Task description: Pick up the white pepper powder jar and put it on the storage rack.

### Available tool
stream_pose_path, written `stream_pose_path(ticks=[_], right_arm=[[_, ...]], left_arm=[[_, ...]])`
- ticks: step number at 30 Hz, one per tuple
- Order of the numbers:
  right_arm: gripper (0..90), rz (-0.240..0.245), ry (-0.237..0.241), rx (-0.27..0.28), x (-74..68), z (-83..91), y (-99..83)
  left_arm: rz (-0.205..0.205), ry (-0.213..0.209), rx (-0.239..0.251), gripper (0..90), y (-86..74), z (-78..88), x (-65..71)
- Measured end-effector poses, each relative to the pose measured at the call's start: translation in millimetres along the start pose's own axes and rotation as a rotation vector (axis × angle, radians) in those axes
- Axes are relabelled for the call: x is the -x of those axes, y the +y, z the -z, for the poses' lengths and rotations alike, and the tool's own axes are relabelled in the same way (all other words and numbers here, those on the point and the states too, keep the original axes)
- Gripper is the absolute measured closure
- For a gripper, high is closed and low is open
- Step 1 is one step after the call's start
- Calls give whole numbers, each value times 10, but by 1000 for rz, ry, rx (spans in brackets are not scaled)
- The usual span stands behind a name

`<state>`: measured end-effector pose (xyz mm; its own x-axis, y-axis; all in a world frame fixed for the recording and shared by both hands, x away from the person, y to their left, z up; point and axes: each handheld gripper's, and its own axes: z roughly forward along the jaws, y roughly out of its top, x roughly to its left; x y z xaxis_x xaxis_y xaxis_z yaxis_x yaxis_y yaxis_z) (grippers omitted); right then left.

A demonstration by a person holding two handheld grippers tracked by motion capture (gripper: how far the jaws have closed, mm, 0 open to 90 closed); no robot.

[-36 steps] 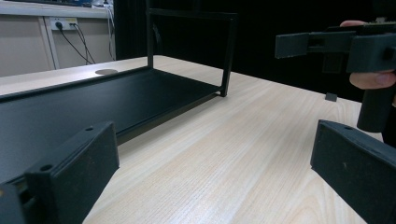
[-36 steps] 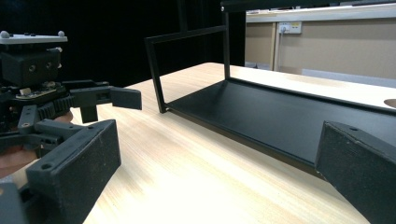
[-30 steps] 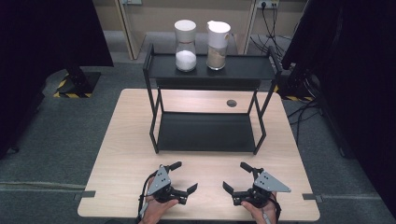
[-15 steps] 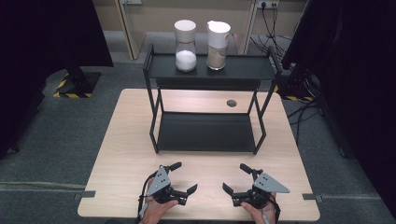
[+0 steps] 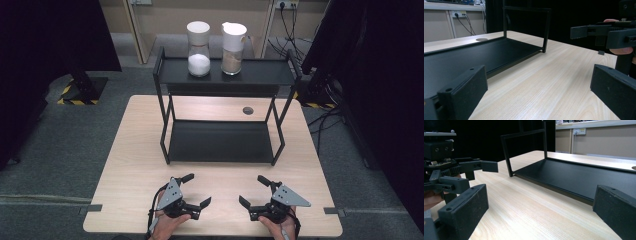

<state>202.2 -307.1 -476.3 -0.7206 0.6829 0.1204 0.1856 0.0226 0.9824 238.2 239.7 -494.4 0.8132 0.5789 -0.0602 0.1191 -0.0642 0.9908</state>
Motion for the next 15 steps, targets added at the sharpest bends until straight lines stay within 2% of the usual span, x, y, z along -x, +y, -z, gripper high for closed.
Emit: stream_pose_path(ticks=[15], right_arm=[[4, -3, 3, -2, 2, -5, -9]], left_arm=[[-2, -5, -1, 4, -1, -5, 5]])
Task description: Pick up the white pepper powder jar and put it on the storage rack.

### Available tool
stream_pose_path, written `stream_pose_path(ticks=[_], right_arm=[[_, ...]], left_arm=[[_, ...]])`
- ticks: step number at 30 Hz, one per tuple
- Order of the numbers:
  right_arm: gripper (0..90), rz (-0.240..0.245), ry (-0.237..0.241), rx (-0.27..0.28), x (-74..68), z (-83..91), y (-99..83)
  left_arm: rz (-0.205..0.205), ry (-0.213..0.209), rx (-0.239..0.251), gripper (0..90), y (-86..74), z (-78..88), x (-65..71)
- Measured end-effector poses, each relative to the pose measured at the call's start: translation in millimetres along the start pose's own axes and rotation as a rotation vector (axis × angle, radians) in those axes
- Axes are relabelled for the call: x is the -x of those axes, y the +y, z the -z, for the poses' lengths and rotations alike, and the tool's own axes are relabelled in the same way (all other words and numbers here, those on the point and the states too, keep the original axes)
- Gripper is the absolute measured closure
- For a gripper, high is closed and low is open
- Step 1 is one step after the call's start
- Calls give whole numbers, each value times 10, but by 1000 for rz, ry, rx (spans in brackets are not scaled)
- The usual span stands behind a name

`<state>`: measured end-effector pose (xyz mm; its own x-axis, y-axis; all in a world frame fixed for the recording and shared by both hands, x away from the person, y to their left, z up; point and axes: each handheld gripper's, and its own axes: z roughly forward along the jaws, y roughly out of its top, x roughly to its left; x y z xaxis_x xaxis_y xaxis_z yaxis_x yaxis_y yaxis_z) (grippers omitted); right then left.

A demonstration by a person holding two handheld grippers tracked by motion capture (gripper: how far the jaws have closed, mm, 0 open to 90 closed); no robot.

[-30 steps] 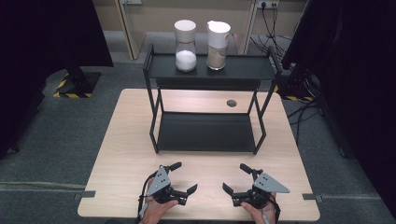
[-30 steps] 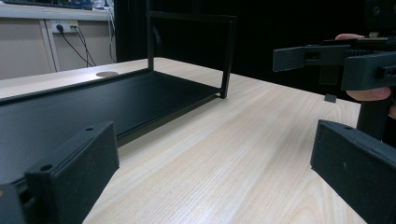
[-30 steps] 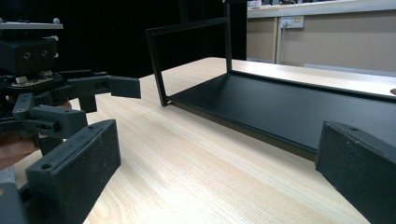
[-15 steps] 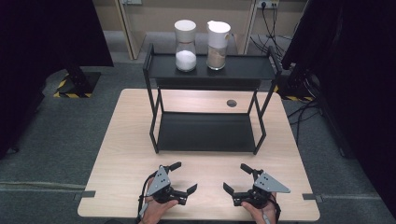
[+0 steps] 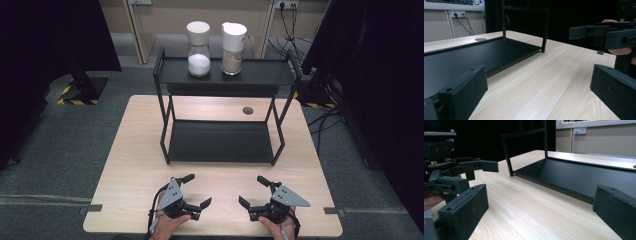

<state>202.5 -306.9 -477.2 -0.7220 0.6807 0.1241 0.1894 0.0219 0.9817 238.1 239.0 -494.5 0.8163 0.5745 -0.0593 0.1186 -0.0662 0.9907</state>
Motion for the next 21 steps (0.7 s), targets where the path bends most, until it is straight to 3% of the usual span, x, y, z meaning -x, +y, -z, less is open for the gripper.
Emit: stream_pose_path(ticks=[21], right_arm=[[4, -8, -3, 6, 9, 7, -14]], left_arm=[[-1, -1, 1, 4, -1, -1, 2]])
